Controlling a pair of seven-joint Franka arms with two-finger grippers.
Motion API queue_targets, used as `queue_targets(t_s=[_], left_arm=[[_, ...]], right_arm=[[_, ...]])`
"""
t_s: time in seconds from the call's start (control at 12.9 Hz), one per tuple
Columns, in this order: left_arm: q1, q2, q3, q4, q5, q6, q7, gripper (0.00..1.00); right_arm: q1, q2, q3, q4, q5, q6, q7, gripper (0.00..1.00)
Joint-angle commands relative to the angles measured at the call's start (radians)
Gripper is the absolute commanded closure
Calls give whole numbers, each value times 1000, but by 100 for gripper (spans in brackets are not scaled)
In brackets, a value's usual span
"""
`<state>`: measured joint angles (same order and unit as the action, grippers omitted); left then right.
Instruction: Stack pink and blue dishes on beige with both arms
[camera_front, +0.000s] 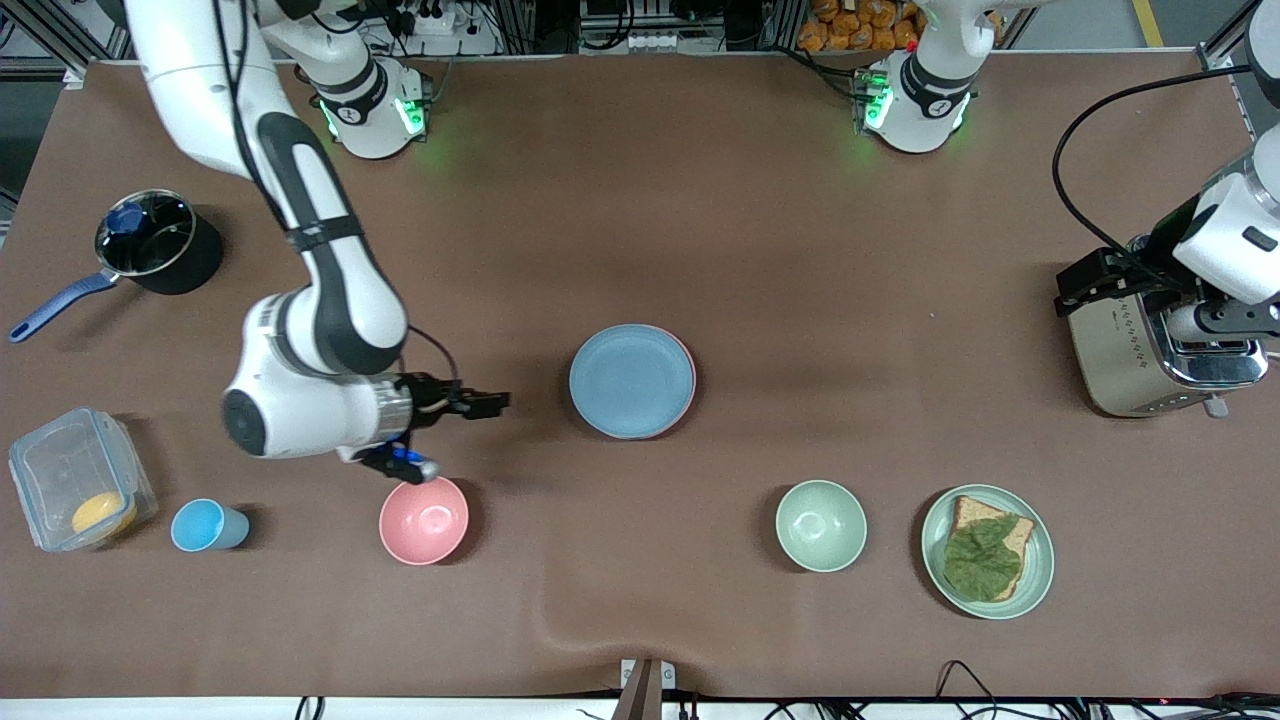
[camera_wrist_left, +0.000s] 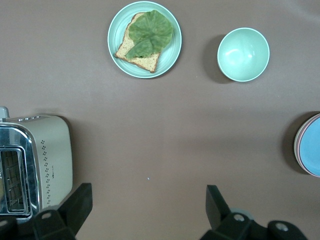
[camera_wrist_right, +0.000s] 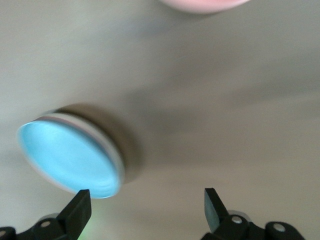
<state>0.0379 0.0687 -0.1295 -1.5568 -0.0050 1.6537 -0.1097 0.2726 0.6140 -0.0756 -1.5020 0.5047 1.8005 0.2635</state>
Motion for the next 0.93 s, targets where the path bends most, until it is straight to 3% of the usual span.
queue_targets(t_s=[0.0,0.23,0.54,0.86], left_arm=[[-67,-59,71,-83,-12,55,15,0],[-78,-49,71,-74,-10,61,16,0],[-75,-50,60,-74,-10,55,4,0],[-75,-46,60,-71,-10,49,-4,0]], right_arm=[[-77,-51,17,-15,-173,-42,-7,0],[-173,-82,-4,-20,-277,-67,-191,0],[-253,-131,-12,-26,-405,-90,-294,0],[-276,-374,-10,-142,-445,-131,-300,0]])
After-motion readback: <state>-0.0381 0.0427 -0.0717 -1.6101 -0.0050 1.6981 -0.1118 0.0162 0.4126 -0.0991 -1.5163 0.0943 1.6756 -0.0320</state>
